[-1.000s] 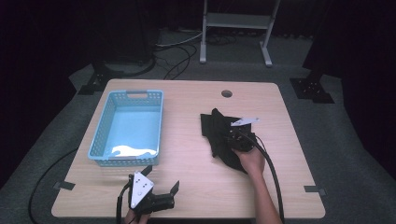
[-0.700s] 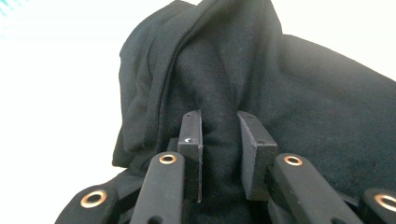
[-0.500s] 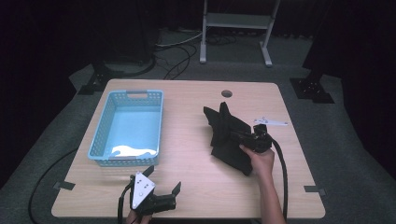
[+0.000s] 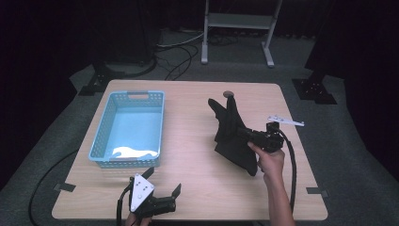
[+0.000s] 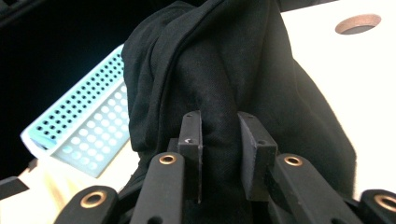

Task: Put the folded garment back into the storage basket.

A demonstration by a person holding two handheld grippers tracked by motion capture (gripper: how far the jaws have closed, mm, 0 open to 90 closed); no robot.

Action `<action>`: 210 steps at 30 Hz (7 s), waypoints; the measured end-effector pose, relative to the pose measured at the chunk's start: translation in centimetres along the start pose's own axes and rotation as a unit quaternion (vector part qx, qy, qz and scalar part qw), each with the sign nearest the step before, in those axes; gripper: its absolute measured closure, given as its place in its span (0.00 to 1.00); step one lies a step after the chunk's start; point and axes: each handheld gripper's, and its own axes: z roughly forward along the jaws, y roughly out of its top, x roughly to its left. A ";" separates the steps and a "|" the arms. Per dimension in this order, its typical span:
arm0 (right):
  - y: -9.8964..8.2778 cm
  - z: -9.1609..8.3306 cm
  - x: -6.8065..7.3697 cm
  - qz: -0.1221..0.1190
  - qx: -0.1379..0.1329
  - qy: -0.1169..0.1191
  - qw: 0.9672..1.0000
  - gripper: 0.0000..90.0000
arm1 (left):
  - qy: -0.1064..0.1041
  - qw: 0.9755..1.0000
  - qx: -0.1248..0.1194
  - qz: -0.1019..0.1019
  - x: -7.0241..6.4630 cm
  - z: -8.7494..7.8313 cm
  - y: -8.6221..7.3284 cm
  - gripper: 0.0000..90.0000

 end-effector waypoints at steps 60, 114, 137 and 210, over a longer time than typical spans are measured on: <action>7.0 2.6 7.9 -0.042 0.000 0.053 0.998 0.82 | 0.007 1.000 -0.007 -0.009 1.0 -0.9 0.0 0.00; 9.6 11.8 13.8 -0.045 0.047 0.087 0.994 0.82 | 0.013 1.000 -0.016 -0.014 1.7 -1.3 0.2 0.00; 10.2 16.0 16.6 -0.042 0.056 0.100 0.993 0.81 | 0.018 1.000 -0.018 -0.018 2.1 -1.4 0.2 0.00; 7.9 26.2 20.7 -0.083 0.105 0.047 0.990 0.81 | 0.011 0.999 -0.020 -0.026 2.1 -1.4 0.1 0.00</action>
